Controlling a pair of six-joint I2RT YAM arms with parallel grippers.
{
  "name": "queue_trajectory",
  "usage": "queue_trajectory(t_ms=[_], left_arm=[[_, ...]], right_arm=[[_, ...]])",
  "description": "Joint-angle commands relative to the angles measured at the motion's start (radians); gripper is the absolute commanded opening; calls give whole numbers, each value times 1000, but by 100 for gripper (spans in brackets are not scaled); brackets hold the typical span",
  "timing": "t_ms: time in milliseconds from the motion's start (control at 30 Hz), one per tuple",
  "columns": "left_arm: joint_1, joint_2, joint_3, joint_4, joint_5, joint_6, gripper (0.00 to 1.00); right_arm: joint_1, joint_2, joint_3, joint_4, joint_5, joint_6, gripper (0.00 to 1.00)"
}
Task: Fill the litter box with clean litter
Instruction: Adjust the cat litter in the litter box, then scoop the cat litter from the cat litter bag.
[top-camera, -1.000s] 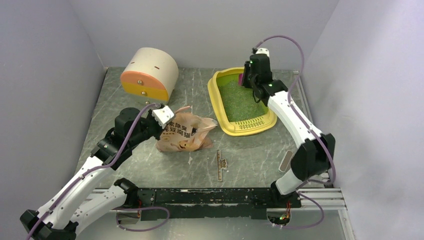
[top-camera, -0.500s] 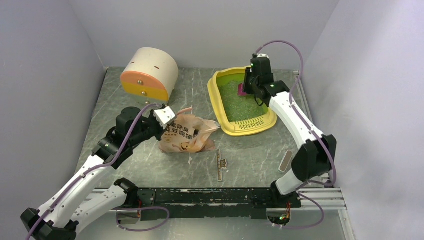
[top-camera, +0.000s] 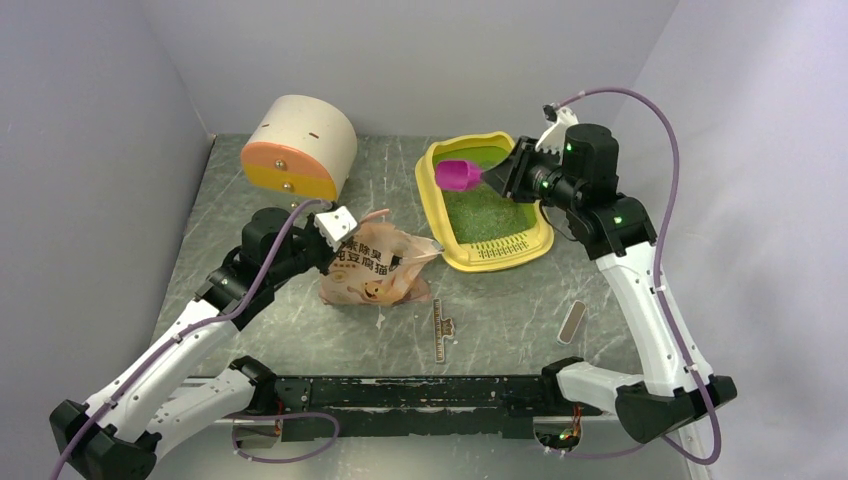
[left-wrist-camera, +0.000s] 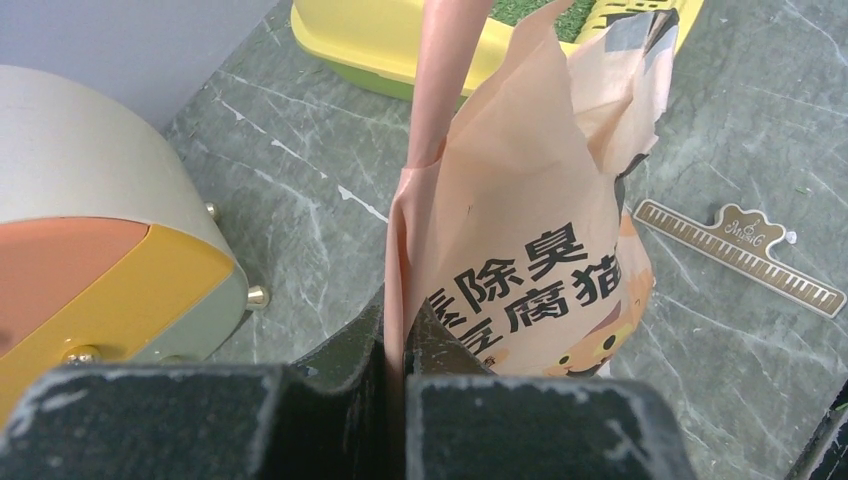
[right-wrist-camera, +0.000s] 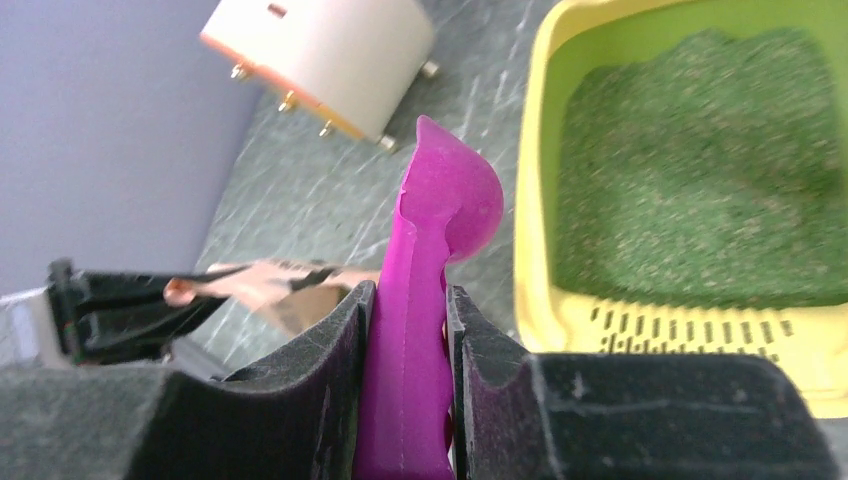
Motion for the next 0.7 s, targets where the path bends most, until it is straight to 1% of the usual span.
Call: queue_trajectory(t_ms=[0,133,267,433,567,667], left_arm=[[4,-8,15,109,-2,-28,5],[4,0,18,117,2,-31,5],[4,13,30,101,-6,-28,5],[4,7,13,120,-4,-40,5],[4,10,16,126,2,-44,5],[5,16,20,120,33,-33,5]], right_arm=[[-2,-8,-13,-102,-212,19,0],[-2,8,7,-193,-280,-21,0],[-2,-10,-20,-189,-376,-16,0],[-1,-33,-52,-176,-396,-11,0],[1,-16,-83,-176,-406,-20,0],[0,10,-106,-153,-395,-23,0]])
